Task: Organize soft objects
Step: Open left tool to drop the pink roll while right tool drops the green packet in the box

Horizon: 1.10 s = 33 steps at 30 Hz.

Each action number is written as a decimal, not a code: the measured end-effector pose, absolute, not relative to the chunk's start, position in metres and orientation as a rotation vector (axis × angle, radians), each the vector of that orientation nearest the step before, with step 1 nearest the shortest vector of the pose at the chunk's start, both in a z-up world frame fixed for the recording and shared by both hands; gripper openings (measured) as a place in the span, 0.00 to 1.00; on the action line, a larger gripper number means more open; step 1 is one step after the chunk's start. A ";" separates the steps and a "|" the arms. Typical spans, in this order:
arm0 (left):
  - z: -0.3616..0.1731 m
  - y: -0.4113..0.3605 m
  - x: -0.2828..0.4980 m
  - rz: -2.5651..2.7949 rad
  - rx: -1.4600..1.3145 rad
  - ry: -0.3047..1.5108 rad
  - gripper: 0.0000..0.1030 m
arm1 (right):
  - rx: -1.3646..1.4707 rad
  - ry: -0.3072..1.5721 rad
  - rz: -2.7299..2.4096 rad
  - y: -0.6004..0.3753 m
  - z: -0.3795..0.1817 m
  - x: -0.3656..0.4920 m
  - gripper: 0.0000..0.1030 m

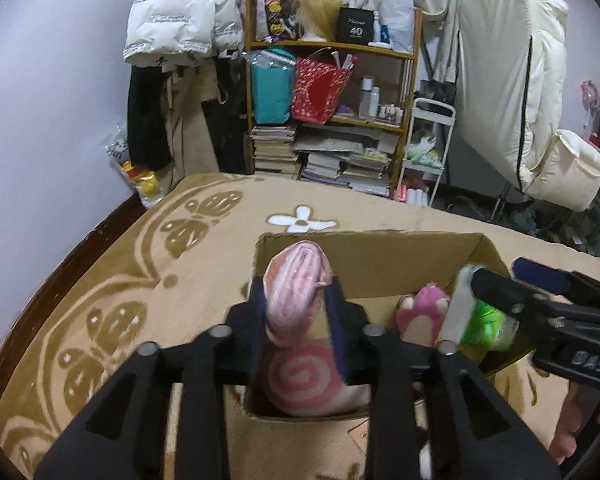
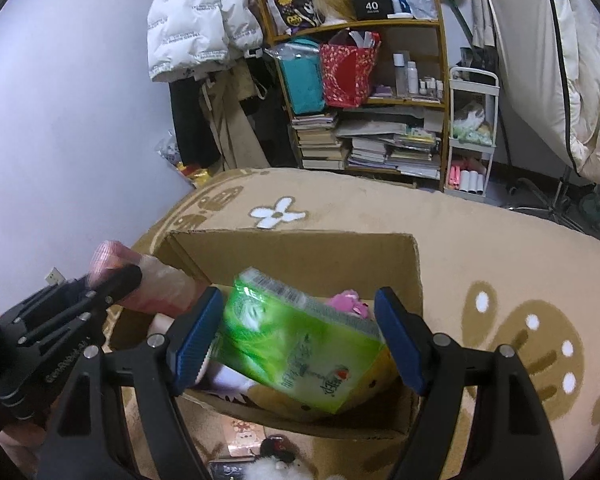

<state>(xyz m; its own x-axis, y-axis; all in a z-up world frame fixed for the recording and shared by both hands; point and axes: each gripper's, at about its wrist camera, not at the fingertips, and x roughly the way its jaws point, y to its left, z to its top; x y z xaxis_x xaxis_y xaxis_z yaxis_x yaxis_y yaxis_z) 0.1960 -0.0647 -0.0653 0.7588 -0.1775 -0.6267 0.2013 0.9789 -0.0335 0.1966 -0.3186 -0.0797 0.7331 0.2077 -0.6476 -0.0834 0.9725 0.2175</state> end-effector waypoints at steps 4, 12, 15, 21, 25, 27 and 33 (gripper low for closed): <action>-0.063 -0.057 0.190 -0.163 0.034 0.681 0.81 | 0.177 0.690 0.150 -0.318 -0.070 0.186 0.97; -0.044 -0.042 0.175 -0.087 0.022 0.623 1.00 | 0.189 0.702 0.141 -0.322 -0.059 0.170 1.00; -0.037 -0.041 0.166 -0.068 0.061 0.598 1.00 | 0.193 0.698 0.134 -0.326 -0.056 0.162 1.00; -0.029 -0.035 0.150 -0.087 0.039 0.609 1.00 | 0.209 0.701 0.129 -0.330 -0.051 0.148 1.00; -0.030 -0.032 0.137 -0.096 0.027 0.626 1.00 | 0.212 0.709 0.132 -0.331 -0.050 0.139 1.00; -0.031 -0.033 0.131 -0.109 0.024 0.639 1.00 | 0.211 0.715 0.132 -0.330 -0.051 0.135 1.00; -0.037 -0.036 0.114 -0.135 0.037 0.680 1.00 | 0.230 0.735 0.137 -0.330 -0.062 0.116 1.00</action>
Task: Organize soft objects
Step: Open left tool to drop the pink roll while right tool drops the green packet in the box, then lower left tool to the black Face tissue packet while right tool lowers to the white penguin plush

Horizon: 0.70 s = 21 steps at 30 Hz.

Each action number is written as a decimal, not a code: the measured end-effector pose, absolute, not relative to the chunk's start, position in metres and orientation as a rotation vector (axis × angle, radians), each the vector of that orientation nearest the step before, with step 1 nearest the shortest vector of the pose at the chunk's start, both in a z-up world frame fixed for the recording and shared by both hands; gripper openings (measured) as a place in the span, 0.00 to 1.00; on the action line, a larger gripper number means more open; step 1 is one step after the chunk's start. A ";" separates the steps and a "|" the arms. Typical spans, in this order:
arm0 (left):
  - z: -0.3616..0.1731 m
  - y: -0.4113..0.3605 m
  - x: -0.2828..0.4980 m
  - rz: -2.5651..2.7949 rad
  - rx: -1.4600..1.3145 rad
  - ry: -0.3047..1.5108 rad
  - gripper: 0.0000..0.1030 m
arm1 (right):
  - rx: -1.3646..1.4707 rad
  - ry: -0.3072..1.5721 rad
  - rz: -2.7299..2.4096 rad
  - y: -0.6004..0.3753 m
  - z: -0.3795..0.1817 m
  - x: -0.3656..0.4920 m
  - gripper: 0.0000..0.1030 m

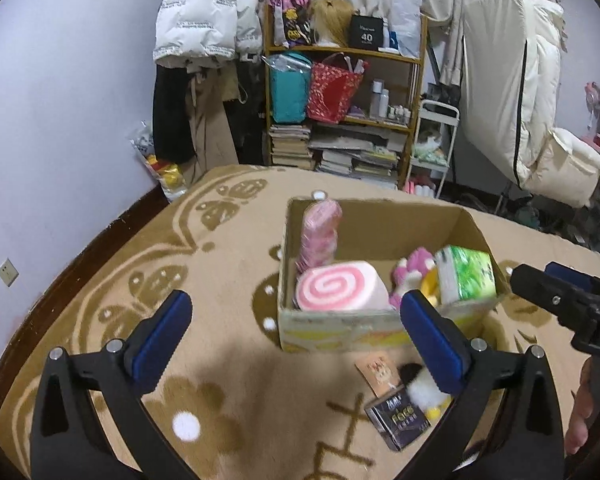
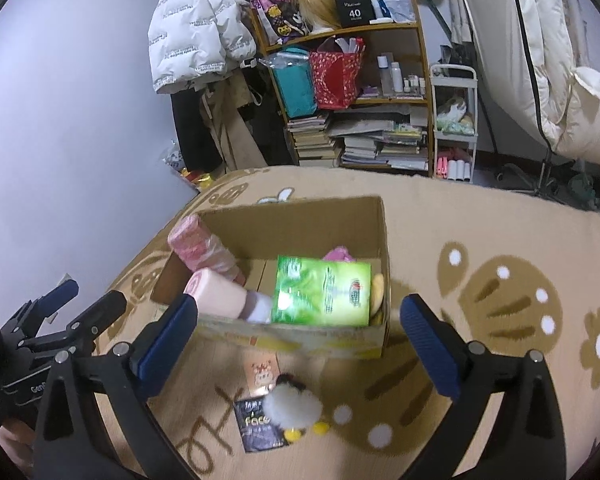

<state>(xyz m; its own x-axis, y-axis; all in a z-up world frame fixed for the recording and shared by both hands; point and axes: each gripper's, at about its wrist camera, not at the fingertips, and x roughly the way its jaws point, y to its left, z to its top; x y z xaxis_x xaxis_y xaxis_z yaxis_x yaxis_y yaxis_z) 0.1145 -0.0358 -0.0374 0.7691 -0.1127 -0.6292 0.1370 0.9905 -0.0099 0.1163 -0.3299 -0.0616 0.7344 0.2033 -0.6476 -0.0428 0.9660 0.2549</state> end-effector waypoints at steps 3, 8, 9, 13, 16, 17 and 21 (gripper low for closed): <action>-0.040 -0.040 0.109 -0.143 0.043 0.702 1.00 | 0.246 0.744 0.134 -0.330 -0.069 0.109 1.00; -0.054 -0.047 0.104 -0.162 0.039 0.783 1.00 | 0.286 0.782 0.143 -0.332 -0.087 0.104 1.00; -0.059 -0.048 0.105 -0.171 0.034 0.815 1.00 | 0.291 0.787 0.144 -0.332 -0.090 0.102 1.00; -0.076 -0.049 0.109 -0.198 -0.005 0.912 1.00 | 0.302 0.787 0.147 -0.332 -0.100 0.098 1.00; -0.087 -0.048 0.111 -0.199 -0.024 0.955 1.00 | 0.312 0.802 0.150 -0.332 -0.106 0.097 1.00; -0.090 -0.049 0.111 -0.197 -0.023 0.965 1.00 | 0.316 0.806 0.153 -0.333 -0.108 0.098 1.00; -0.102 -0.051 0.115 -0.192 -0.013 1.002 1.00 | 0.327 0.821 0.158 -0.336 -0.116 0.100 1.00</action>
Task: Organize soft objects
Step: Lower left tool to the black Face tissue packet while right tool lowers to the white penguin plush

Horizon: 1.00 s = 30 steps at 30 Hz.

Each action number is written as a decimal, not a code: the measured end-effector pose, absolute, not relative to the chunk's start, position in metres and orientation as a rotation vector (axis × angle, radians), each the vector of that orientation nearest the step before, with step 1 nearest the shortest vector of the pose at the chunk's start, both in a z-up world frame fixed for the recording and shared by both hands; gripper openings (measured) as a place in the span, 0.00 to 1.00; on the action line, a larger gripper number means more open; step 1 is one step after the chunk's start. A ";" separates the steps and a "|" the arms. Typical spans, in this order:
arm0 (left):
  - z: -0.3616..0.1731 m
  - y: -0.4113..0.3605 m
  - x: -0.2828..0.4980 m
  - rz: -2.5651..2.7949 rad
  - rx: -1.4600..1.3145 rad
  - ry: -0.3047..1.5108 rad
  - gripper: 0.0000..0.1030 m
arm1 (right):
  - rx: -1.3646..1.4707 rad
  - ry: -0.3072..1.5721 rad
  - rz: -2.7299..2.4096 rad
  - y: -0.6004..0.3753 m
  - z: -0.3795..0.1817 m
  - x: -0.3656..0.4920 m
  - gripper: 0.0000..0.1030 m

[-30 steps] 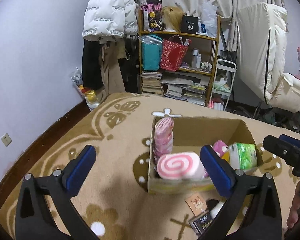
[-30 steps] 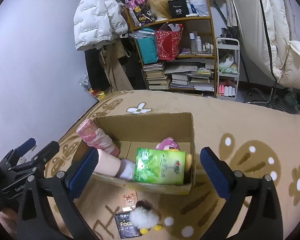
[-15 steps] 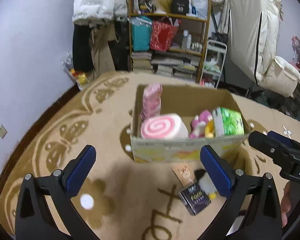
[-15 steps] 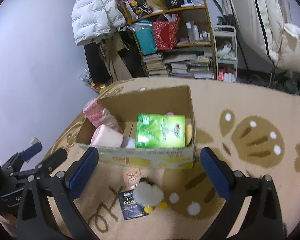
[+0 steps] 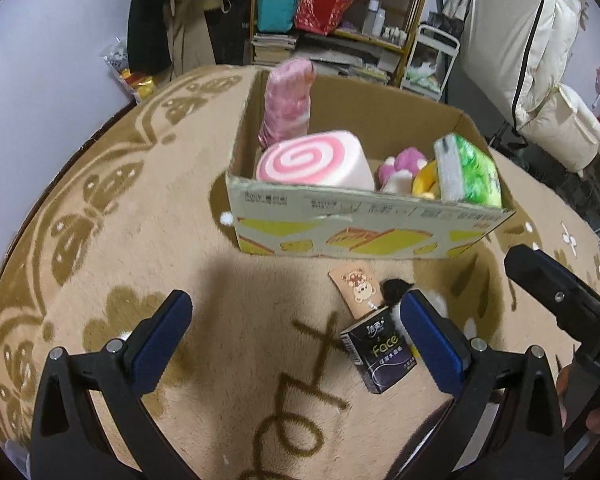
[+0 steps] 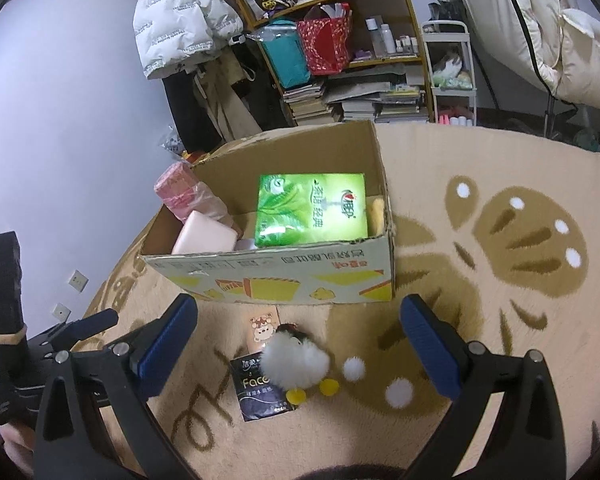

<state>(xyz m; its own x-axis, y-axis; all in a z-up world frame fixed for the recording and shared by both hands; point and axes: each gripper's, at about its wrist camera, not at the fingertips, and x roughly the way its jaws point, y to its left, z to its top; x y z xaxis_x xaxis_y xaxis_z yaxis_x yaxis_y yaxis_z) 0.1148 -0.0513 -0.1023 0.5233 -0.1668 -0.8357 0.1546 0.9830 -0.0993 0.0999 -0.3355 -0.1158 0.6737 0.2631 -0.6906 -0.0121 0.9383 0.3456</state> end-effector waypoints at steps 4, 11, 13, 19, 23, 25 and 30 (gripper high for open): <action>-0.113 -0.058 0.117 -0.198 0.009 1.037 1.00 | 0.340 0.849 0.157 -0.338 -0.127 0.103 1.00; -0.131 -0.064 0.118 -0.189 0.031 1.092 1.00 | 0.374 0.904 0.148 -0.345 -0.148 0.110 1.00; -0.135 -0.067 0.118 -0.193 0.042 1.102 1.00 | 0.375 0.919 0.149 -0.344 -0.154 0.113 1.00; -0.147 -0.072 0.123 -0.199 0.045 1.136 1.00 | 0.370 0.963 0.149 -0.341 -0.168 0.118 1.00; -0.148 -0.074 0.123 -0.196 0.064 1.132 1.00 | 0.361 0.969 0.150 -0.339 -0.170 0.119 1.00; -0.149 -0.074 0.124 -0.200 0.053 1.139 1.00 | 0.359 0.975 0.145 -0.338 -0.172 0.120 1.00; -0.152 -0.075 0.125 -0.207 0.055 1.155 1.00 | 0.360 0.986 0.129 -0.339 -0.178 0.122 0.98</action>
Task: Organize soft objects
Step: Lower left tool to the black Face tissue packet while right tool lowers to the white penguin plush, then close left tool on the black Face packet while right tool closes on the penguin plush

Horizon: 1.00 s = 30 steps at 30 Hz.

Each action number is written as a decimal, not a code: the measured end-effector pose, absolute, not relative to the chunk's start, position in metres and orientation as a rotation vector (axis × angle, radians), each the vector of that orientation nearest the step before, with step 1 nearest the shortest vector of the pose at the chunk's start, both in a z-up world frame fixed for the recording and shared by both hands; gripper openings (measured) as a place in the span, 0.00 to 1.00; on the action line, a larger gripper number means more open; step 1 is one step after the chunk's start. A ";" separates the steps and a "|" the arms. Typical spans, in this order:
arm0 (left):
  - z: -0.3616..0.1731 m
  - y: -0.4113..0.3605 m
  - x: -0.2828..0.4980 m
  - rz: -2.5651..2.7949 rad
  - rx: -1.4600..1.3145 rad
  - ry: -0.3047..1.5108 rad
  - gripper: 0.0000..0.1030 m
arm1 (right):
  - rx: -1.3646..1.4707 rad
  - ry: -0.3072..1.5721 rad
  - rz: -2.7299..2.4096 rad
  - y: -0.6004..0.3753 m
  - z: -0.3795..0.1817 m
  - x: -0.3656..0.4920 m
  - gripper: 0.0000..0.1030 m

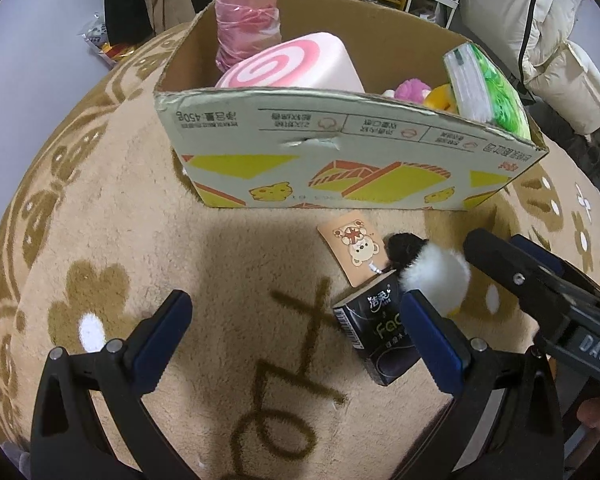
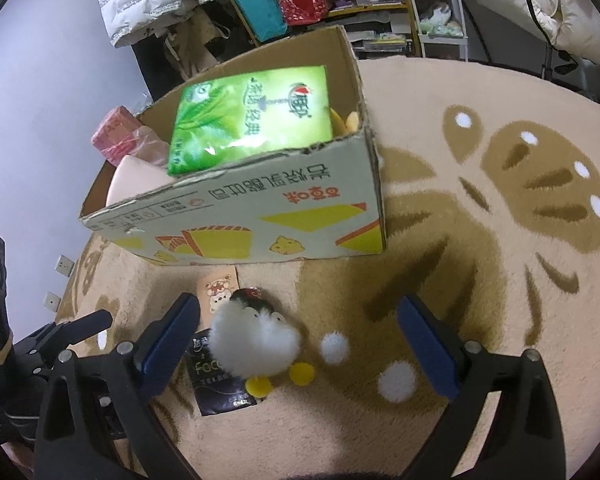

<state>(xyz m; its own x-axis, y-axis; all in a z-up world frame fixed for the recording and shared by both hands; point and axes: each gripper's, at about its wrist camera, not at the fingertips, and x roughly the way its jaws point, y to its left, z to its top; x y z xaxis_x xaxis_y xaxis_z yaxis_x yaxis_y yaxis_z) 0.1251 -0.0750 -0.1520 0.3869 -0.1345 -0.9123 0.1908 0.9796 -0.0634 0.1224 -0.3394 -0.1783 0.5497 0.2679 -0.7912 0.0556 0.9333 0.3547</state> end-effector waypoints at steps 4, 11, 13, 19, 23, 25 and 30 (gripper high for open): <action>-0.154 -0.075 0.126 -0.215 0.055 1.161 1.00 | 0.371 1.003 0.137 -0.342 -0.183 0.126 0.96; -0.165 -0.079 0.132 -0.237 0.066 1.199 1.00 | 0.372 1.014 0.137 -0.341 -0.187 0.129 0.95; -0.167 -0.081 0.134 -0.239 0.080 1.202 1.00 | 0.377 1.024 0.143 -0.341 -0.190 0.131 0.87; -0.170 -0.086 0.137 -0.252 0.101 1.207 1.00 | 0.409 1.066 0.180 -0.341 -0.200 0.136 0.79; -0.175 -0.088 0.135 -0.258 0.117 1.219 1.00 | 0.440 1.094 0.221 -0.338 -0.206 0.138 0.76; -0.178 -0.091 0.134 -0.264 0.122 1.223 1.00 | 0.456 1.112 0.244 -0.337 -0.210 0.139 0.64; -0.187 -0.096 0.134 -0.304 0.133 1.220 1.00 | 0.496 1.126 0.283 -0.334 -0.215 0.139 0.62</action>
